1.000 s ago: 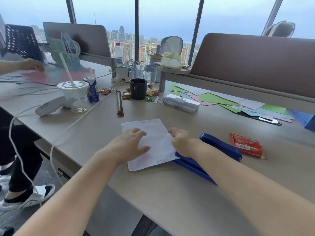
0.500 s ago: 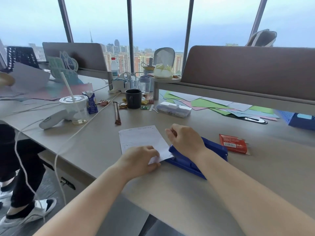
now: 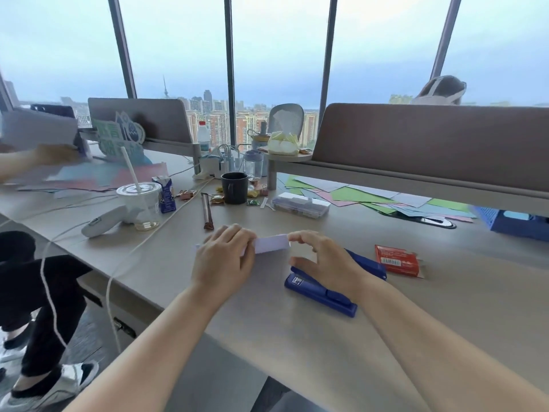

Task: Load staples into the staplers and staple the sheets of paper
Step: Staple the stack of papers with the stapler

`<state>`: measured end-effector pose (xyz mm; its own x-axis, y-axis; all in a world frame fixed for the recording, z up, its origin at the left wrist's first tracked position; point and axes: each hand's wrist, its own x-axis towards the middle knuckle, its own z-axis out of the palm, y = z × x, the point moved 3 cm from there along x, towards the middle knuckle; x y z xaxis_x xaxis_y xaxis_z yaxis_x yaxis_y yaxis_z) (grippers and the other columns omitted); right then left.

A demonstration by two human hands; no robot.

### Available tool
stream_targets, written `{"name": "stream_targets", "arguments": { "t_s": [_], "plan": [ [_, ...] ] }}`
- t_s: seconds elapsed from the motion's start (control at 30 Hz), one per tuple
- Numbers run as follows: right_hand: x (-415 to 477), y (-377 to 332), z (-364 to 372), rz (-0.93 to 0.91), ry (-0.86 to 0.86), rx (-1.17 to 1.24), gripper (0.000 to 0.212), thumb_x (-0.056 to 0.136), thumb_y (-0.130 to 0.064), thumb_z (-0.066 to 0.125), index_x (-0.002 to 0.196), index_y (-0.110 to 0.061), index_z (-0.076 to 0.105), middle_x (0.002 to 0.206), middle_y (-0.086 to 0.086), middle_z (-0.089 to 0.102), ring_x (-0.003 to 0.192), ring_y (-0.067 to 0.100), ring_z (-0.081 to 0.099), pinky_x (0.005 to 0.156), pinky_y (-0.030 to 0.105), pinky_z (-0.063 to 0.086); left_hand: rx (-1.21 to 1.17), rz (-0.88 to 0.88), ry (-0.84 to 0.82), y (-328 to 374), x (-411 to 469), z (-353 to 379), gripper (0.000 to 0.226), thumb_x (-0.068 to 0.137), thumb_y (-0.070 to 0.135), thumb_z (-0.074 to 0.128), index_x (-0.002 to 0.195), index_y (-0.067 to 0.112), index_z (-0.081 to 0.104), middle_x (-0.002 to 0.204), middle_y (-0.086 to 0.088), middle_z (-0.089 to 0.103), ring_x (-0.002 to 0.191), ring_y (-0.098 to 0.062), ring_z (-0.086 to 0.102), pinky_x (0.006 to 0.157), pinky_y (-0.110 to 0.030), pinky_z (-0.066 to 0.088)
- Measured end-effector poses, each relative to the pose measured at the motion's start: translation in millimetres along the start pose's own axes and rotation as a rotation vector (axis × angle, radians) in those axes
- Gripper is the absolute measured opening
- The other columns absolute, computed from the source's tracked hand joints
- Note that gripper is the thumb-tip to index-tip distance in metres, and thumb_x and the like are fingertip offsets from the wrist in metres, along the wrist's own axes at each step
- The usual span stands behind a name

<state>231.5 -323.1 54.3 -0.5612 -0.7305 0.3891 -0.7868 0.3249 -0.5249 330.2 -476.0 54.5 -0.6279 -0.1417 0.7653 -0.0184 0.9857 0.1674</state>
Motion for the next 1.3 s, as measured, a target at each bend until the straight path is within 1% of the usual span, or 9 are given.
{"name": "stream_targets", "arguments": {
  "t_s": [0.1,0.2,0.33,0.6,0.77,0.83,0.93,1.1,1.3],
  "plan": [
    [-1,-20,-15,-0.008,0.123,0.105,0.006,0.086,-0.019,0.061,0.090,-0.023,0.061,0.090,-0.012,0.060,0.081,0.005,0.051,0.081,0.004,0.040,-0.081,0.039,0.126,13,10,-16,0.023,0.085,0.025,0.044,0.081,0.015,0.064,0.077,-0.001,0.067,0.081,-0.013,0.050,0.074,-0.024,0.032],
    [-6,-38,-35,-0.005,0.263,0.208,0.031,0.088,-0.018,0.057,0.061,-0.030,0.046,0.063,-0.008,0.049,0.062,0.009,0.046,0.062,0.009,0.040,-0.259,0.015,0.184,29,20,-32,0.028,0.084,0.029,0.044,0.081,0.011,0.066,0.080,-0.001,0.069,0.082,-0.008,0.049,0.076,-0.018,0.027],
    [-19,-53,-63,-0.022,0.357,0.278,0.032,0.090,-0.020,0.052,0.061,-0.033,0.051,0.062,-0.010,0.052,0.059,0.003,0.047,0.057,0.011,0.038,-0.626,-0.076,0.130,51,31,-44,0.029,0.078,0.042,0.051,0.080,0.020,0.069,0.072,0.024,0.063,0.077,0.004,0.054,0.074,-0.014,0.039],
    [-48,-50,-98,0.014,0.434,0.439,0.020,0.081,-0.028,0.053,0.066,-0.015,0.057,0.060,0.001,0.050,0.059,0.010,0.045,0.054,0.019,0.036,-0.961,-0.076,0.025,99,49,-37,0.011,0.075,0.031,0.059,0.069,0.040,0.063,0.067,0.032,0.066,0.068,0.010,0.059,0.061,-0.002,0.041],
    [-68,-38,-111,0.049,0.457,0.460,0.005,0.076,-0.025,0.059,0.072,-0.024,0.062,0.074,0.033,0.058,0.062,0.024,0.047,0.061,0.035,0.038,-0.970,-0.005,0.009,121,54,-22,0.026,0.077,0.014,0.065,0.072,0.040,0.065,0.070,0.034,0.066,0.071,0.011,0.060,0.066,-0.001,0.042],
    [-74,-30,-116,0.051,0.486,0.460,0.011,0.075,-0.022,0.061,0.069,-0.031,0.061,0.065,0.026,0.057,0.059,0.023,0.044,0.059,0.035,0.037,-0.943,0.036,0.029,128,56,-18,0.027,0.074,0.015,0.065,0.070,0.042,0.065,0.072,0.031,0.066,0.073,0.008,0.060,0.068,-0.002,0.042],
    [-82,-22,-123,0.029,0.534,0.411,0.024,0.075,-0.011,0.064,0.065,-0.032,0.060,0.063,-0.009,0.060,0.058,0.017,0.048,0.058,0.030,0.040,-0.900,0.103,0.076,138,57,-13,0.015,0.071,0.016,0.068,0.070,0.031,0.071,0.071,0.019,0.064,0.075,-0.003,0.061,0.070,-0.010,0.046],
    [-92,-13,-130,-0.041,0.575,0.413,0.026,0.066,0.001,0.068,0.059,-0.023,0.062,0.074,-0.004,0.069,0.069,0.041,0.056,0.059,0.050,0.045,-0.630,0.304,0.280,148,53,-9,0.009,0.075,0.021,0.067,0.068,0.025,0.072,0.074,0.010,0.070,0.084,0.002,0.053,0.075,-0.021,0.038],
    [-105,-3,-134,-0.021,0.581,0.405,0.027,0.065,-0.002,0.069,0.058,-0.028,0.066,0.075,-0.006,0.072,0.072,0.021,0.065,0.067,0.035,0.051,-0.584,0.410,0.395,156,49,-1,0.012,0.076,0.017,0.069,0.065,0.015,0.074,0.070,0.001,0.074,0.076,-0.006,0.056,0.069,-0.032,0.040]
  ]
}}
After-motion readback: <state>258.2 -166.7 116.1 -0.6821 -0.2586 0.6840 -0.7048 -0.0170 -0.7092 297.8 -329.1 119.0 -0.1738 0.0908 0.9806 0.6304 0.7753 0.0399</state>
